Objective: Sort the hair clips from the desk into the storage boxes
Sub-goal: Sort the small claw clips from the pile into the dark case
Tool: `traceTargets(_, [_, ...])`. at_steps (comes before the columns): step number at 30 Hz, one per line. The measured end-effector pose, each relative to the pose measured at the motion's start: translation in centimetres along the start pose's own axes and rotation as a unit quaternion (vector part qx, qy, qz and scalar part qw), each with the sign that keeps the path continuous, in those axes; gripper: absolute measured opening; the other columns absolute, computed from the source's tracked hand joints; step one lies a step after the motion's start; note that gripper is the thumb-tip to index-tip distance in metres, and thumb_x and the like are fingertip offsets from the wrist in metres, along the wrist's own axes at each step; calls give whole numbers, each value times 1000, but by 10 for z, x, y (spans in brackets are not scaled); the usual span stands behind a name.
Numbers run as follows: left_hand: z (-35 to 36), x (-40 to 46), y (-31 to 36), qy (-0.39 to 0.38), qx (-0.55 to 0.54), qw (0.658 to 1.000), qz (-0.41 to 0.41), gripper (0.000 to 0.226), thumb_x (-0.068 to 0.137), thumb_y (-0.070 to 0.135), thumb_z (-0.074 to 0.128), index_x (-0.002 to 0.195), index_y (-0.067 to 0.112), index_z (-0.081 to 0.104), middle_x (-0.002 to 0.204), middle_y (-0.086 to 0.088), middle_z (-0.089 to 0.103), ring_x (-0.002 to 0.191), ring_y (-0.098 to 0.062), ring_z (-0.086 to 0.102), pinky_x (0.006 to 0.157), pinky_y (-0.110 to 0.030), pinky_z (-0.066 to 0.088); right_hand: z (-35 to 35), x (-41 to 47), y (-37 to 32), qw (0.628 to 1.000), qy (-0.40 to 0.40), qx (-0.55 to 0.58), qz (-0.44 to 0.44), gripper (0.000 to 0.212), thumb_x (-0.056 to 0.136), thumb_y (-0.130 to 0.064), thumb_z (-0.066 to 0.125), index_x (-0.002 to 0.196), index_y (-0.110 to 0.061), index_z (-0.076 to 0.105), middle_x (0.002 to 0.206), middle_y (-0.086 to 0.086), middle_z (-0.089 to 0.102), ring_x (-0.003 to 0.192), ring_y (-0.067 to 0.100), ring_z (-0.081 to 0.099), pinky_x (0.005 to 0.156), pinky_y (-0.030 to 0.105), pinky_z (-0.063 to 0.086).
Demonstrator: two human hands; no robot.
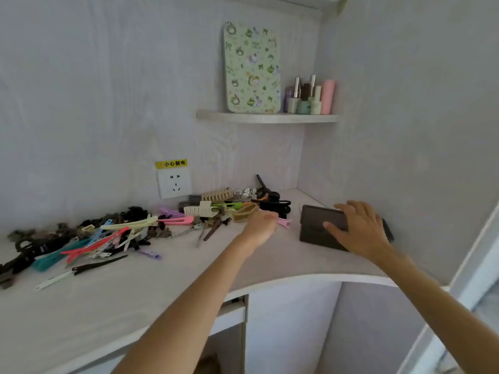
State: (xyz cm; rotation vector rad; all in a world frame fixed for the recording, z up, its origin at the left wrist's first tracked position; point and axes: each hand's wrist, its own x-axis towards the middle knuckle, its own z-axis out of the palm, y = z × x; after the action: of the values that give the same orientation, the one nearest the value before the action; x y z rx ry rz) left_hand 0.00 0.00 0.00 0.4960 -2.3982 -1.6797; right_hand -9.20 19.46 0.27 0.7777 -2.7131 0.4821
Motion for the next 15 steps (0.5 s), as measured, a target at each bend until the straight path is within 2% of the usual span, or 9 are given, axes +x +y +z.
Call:
traceTargets(1, [11,14,1,-3,-18,1000,-7,24,96,12,36,84,12,57,79,-7,69,105,-17,50,99,-34,33,-3,4,8,998,-48,-34,23,75,83,-61,49,144,-24,25,154,8,18,143,29,11,114,48,13])
traceTargets(2, [18,18,6,0,-16,1000,-26,25,97,11,34,93,7,59,83,-3,72,113,-19,49,109,-36,28,-5,9,14,992,-94,-78,24,88,78,-68,49,147,-27,14,157,8,7,144,29,2,115,49,7])
traceTargets(3, [29,30,9,-4,-16,999,-33,27,97,10,32,107,3,56,95,-6,69,116,-23,48,111,-39,28,-7,15,23,984,-139,-109,24,98,73,-72,51,148,-29,5,158,7,-1,145,29,-3,115,51,4])
traceTargets(4, [34,32,11,3,-15,999,-35,27,96,9,31,112,3,52,101,-9,61,112,-25,49,107,-38,33,-10,19,29,978,-170,-116,26,104,70,-73,55,148,-30,-1,158,8,-2,145,30,-4,115,52,3])
traceTargets(5, [43,37,12,-12,-21,999,-31,22,96,10,30,106,6,50,97,-10,54,105,-24,49,99,-34,37,-12,25,35,974,-188,-123,26,108,68,-72,59,148,-30,-2,157,8,2,145,31,1,115,53,5])
traceTargets(7, [51,38,8,-33,-20,999,-12,21,97,11,30,97,9,51,93,-8,49,96,-21,47,84,-30,35,-13,31,41,971,-202,-127,17,107,66,-67,65,147,-30,5,153,8,23,140,31,21,114,50,15])
traceTargets(9, [51,35,9,-47,-33,998,18,27,96,10,34,106,5,58,99,-6,55,97,-20,51,82,-29,35,-16,35,40,977,-178,-120,-6,97,66,-62,70,144,-33,20,140,8,40,128,30,37,110,45,26])
traceTargets(12, [35,22,7,-31,-31,997,57,30,91,9,49,120,8,56,110,-1,61,105,-16,55,87,-26,40,-17,31,31,987,-144,-65,-35,88,63,-58,75,137,-36,32,128,5,45,117,26,40,101,39,33])
traceTargets(15, [5,1,-2,-25,23,996,86,54,80,21,69,129,18,45,117,7,57,110,-13,55,96,-31,43,-16,21,18,989,-132,-14,-58,87,63,-58,75,136,-38,33,126,2,44,112,20,40,98,35,36])
